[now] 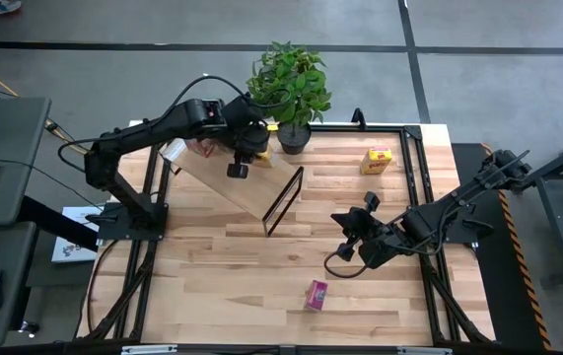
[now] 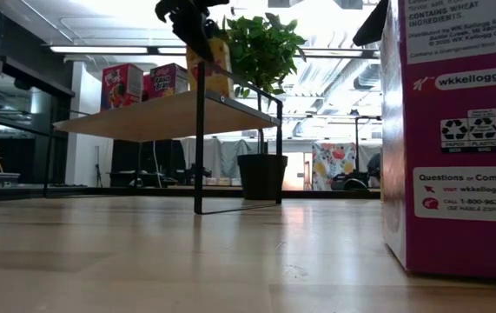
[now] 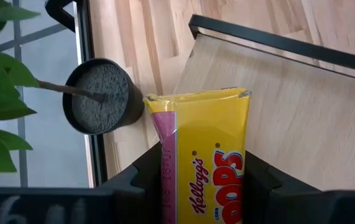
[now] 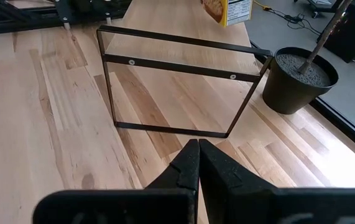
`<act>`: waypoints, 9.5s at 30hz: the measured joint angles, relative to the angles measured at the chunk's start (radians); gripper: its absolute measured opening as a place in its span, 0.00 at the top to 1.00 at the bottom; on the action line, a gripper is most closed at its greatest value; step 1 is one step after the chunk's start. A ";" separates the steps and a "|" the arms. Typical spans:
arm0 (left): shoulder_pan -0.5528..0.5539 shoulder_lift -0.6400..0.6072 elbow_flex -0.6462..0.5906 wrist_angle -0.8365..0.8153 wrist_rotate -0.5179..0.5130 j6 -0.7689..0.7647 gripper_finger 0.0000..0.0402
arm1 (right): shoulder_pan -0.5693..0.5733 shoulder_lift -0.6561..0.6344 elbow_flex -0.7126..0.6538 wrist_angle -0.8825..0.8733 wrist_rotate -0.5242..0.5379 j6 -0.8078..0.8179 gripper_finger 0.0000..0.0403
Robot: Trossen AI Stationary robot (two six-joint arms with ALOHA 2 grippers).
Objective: Stack cereal on shelf
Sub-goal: Put the bottom yellow cereal box on the shelf, then put the yellow cereal box on the shelf aligned with the other yellow cereal box
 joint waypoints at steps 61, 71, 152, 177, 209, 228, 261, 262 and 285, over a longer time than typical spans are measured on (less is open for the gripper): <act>-0.050 -0.005 0.000 -0.058 -0.139 0.053 0.42 | 0.000 0.000 0.000 0.002 0.000 0.001 1.00; -0.050 -0.005 0.000 -0.041 -0.155 0.095 0.32 | 0.000 0.000 0.000 0.002 0.000 0.003 1.00; -0.423 -1.057 -1.254 1.436 0.035 -0.638 0.32 | -0.995 -0.002 0.196 -0.730 -0.479 -0.983 0.22; -0.423 -1.057 -1.254 1.416 0.035 -0.637 0.32 | -1.092 0.085 0.034 -0.499 -0.377 -1.205 0.22; -0.422 -1.057 -1.254 1.408 0.035 -0.636 0.32 | -1.178 0.130 0.034 -0.493 -0.544 -1.156 0.36; -0.423 -1.056 -1.254 1.404 0.035 -0.636 0.32 | -1.176 0.115 0.038 -0.523 -0.709 -1.049 0.63; -0.422 -1.057 -1.254 1.416 0.035 -0.594 0.32 | -0.541 0.139 0.640 -0.054 -1.028 -0.384 0.70; -0.422 -1.057 -1.254 1.416 0.035 -0.594 0.32 | -0.536 0.158 0.670 -0.048 -0.988 -0.394 0.70; -0.422 -1.056 -1.254 1.415 0.035 -0.594 0.32 | -0.619 0.724 1.245 -0.630 -0.774 -0.485 0.70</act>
